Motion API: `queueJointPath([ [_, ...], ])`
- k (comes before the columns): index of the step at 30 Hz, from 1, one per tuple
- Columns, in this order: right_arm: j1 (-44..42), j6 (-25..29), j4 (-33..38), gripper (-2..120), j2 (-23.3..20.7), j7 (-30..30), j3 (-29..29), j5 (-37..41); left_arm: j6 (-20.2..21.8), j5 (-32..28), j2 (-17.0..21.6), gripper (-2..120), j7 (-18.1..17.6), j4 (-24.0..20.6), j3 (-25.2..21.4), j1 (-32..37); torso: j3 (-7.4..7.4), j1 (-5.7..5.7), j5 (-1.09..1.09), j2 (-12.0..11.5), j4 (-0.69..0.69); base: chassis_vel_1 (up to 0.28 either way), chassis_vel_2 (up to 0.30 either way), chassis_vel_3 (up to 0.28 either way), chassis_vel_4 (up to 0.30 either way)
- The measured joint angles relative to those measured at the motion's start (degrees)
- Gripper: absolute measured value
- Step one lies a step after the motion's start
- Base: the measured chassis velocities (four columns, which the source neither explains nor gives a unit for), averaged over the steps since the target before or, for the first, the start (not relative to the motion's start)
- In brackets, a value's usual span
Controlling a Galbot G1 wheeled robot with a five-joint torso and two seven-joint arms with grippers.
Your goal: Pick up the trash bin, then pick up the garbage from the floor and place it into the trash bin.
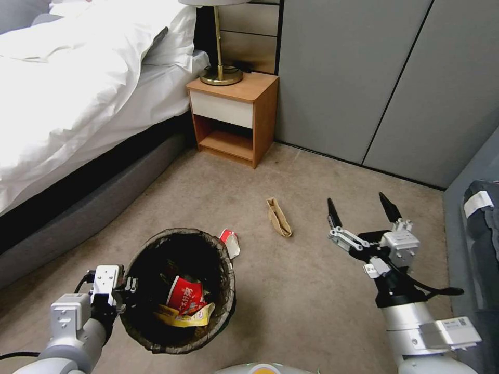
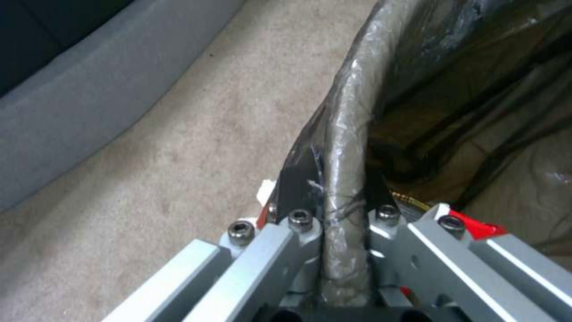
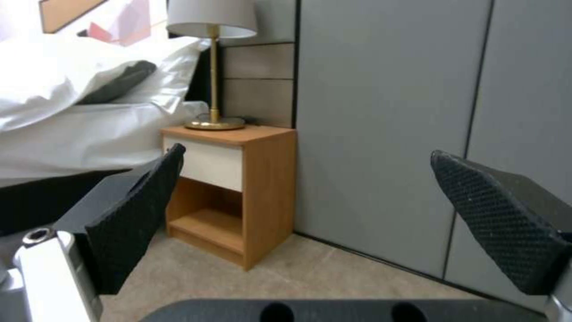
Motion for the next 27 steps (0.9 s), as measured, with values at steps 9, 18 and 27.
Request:
queueJointPath([
  [9, -1.7, 1.0, -1.4, 100, 1.4, 0.2, -0.6, -1.7, -0.3, -0.1, 0.0, 1, 0.4, 0.0, 0.0, -0.4, 0.00, 0.00, 0.00, 0.0, 0.00, 0.000, 0.000, 0.000, 0.000],
  [18, -2.1, 0.8, -1.6, 100, 2.0, 0.6, -1.1, -2.2, -0.5, -0.1, 0.4, 1, 0.6, 0.0, 0.1, -0.8, 0.00, 0.00, 0.00, 0.0, 0.00, 0.000, 0.000, 0.000, 0.000],
  [27, -1.5, -0.7, -2.7, 100, 2.1, 0.4, -1.4, -2.0, -0.6, -0.2, 0.4, 1, 0.6, 0.0, 0.2, -1.0, 0.00, 0.00, 0.00, 0.0, 0.00, 0.000, 0.000, 0.000, 0.000],
])
